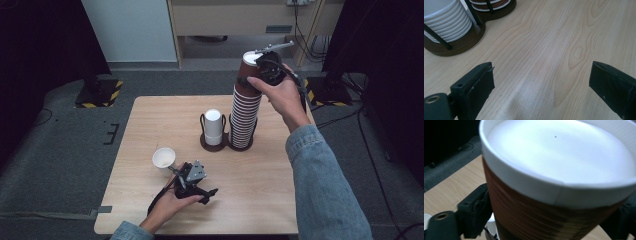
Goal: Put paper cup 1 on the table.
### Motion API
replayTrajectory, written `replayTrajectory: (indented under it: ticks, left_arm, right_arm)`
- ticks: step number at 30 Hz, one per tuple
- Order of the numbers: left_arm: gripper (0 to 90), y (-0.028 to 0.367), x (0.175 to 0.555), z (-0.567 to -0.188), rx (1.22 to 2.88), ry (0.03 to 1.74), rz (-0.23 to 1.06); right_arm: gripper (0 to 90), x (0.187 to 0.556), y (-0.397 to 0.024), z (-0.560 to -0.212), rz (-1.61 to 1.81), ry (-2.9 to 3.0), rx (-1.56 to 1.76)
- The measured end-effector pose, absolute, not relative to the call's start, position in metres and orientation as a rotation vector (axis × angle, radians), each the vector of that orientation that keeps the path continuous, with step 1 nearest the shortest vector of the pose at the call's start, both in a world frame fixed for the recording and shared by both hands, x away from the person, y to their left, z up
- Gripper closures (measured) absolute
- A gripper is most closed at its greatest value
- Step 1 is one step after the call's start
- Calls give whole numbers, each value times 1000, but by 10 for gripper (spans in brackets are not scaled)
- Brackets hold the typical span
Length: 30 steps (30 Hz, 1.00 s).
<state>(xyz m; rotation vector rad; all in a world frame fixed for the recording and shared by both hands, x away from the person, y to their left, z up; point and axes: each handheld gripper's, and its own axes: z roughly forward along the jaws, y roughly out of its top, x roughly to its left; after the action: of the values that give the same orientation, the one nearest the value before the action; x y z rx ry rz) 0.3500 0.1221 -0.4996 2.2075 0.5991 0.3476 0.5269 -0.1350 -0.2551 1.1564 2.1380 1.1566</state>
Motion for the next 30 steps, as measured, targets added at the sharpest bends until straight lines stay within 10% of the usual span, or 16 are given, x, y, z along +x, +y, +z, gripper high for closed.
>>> replayTrajectory:
  ticks: [30]
  left_arm:
    - [48,120,349,-501,2220,591,341]
  right_arm:
    - [145,519,-141,-234,1256,2060,1145]
